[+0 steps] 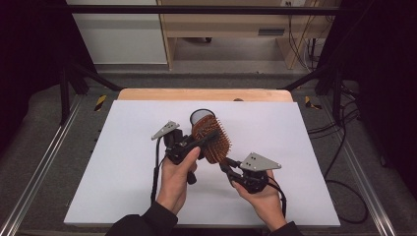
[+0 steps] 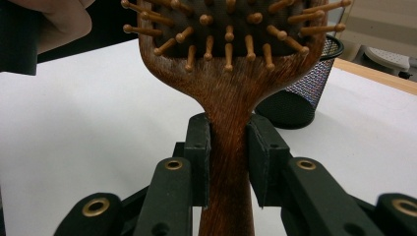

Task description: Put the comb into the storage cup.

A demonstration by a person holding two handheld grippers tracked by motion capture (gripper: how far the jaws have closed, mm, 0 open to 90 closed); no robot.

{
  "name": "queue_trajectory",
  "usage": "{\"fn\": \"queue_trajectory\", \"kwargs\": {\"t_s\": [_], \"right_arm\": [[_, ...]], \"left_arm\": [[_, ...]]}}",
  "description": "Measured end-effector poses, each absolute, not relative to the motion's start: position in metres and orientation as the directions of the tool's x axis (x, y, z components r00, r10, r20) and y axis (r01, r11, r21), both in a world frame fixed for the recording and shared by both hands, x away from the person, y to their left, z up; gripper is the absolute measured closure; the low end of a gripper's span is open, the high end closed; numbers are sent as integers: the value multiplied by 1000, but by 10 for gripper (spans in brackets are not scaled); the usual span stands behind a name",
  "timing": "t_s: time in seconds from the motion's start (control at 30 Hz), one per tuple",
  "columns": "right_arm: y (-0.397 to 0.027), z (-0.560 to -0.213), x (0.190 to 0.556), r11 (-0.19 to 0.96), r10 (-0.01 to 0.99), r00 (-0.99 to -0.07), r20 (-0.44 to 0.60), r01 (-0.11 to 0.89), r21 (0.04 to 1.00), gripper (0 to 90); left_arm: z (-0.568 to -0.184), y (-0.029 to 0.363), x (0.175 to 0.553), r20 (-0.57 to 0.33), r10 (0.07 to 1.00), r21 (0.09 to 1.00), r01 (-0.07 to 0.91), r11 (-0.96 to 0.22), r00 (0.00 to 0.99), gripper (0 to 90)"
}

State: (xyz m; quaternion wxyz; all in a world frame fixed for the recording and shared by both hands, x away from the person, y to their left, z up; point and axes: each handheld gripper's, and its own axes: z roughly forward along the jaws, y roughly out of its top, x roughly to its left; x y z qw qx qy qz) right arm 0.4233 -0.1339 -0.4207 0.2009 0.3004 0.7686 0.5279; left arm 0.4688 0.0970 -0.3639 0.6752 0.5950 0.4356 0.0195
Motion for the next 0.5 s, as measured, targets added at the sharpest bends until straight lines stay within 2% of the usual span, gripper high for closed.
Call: {"fn": "queue_trajectory", "kwargs": {"t_s": [0.37, 0.4, 0.5], "right_arm": [[-134, -422, 425, 244, 668, -743, 34, 262, 934, 723], [-135, -423, 425, 238, 666, -745, 44, 267, 934, 711], [-135, -424, 425, 220, 665, -744, 60, 272, 937, 575]], "left_arm": [[-363, 96, 468, -557, 539, 827, 485, 286, 632, 513], [-363, 96, 469, -553, 536, 829, 483, 281, 638, 513], [-362, 97, 469, -548, 539, 833, 474, 284, 640, 513]]}}
